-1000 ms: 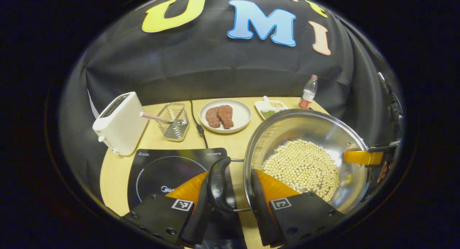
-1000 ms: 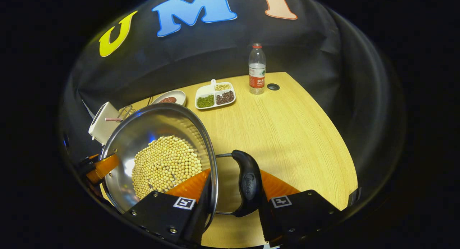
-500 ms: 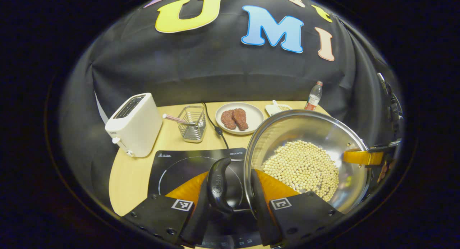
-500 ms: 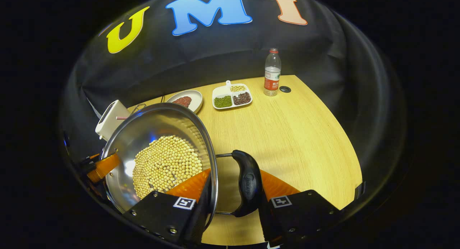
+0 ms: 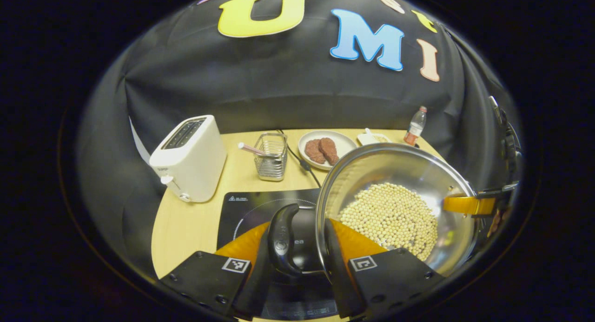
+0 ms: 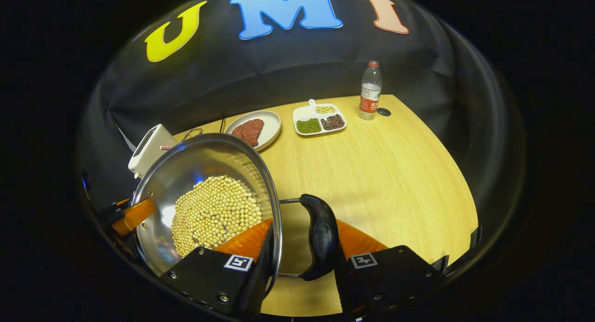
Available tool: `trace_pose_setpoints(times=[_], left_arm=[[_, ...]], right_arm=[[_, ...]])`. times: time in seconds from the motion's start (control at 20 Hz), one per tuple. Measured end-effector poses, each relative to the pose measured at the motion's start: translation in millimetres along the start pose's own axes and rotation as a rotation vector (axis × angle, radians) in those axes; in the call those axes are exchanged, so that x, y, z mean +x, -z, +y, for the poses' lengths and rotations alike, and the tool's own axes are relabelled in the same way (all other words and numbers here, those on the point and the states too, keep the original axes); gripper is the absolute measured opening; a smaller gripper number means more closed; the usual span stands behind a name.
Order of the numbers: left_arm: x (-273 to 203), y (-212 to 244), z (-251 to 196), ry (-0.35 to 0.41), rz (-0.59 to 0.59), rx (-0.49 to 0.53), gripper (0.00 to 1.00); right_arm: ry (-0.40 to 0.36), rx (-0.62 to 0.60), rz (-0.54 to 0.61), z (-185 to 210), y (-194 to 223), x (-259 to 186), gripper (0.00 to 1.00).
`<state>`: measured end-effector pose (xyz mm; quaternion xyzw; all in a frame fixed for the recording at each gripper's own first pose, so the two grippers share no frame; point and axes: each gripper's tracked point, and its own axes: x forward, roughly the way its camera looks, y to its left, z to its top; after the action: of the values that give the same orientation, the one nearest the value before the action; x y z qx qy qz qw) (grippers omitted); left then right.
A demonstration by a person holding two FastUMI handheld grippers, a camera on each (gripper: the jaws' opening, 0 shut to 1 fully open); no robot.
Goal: First push the handle of the pot to place it horizontally, then grasp the pot with both hands and set it on the induction cooktop.
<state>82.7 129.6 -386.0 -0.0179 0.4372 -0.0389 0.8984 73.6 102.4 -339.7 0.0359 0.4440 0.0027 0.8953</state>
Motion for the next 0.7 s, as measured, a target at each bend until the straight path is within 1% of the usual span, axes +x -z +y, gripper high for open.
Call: trace_pose_setpoints(times=[0.05,0.1,0.2,0.25,0.3,0.65,0.7], left_arm=[[-0.9,1.9,6.5,-0.005,0.002,-0.003,0.60],[-0.5,2.0,13.1,-0.009,0.003,-0.006,0.64],[0.6,3.8,25.1,-0.019,0.009,-0.012,0.64],[1.6,5.0,31.1,-0.024,0.011,-0.014,0.67],[2.6,6.3,37.6,-0.029,0.012,-0.017,0.60],[13.5,15.7,77.6,-0.051,0.023,-0.033,0.60],[15.1,16.6,83.6,-0.054,0.026,-0.035,0.64]], right_arm=[[-0.004,-0.004,0.001,5.5,0.3,2.5,0.62],[-0.008,-0.006,0.006,11.4,0.0,5.2,0.61],[-0.016,-0.011,0.015,21.9,0.8,10.4,0.62],[-0.020,-0.015,0.019,27.8,1.2,13.5,0.62],[-0.025,-0.018,0.022,33.0,1.5,16.3,0.61],[-0.045,-0.035,0.053,69.3,9.1,35.8,0.62],[-0.047,-0.035,0.058,73.0,10.7,37.2,0.61]])
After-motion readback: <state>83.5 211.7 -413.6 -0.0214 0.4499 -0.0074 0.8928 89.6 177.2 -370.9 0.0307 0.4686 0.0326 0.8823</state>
